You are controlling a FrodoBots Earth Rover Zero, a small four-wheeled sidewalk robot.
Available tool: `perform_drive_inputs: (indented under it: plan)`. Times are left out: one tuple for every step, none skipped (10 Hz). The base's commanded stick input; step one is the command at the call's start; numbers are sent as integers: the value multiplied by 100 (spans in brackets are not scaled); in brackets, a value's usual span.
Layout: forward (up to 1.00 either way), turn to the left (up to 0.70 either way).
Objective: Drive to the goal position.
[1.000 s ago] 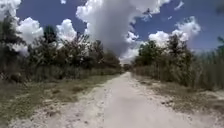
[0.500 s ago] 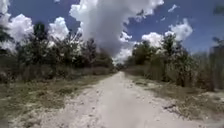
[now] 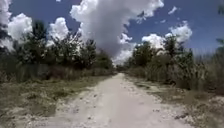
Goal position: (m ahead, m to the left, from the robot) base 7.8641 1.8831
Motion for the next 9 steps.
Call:
perform_drive_inputs:
  plan:
    - [50, 0]
    - [50, 0]
    - [50, 0]
    - [50, 0]
    - [50, 0]
    - [50, 0]
    - [50, 0]
    - [50, 0]
    - [50, 0]
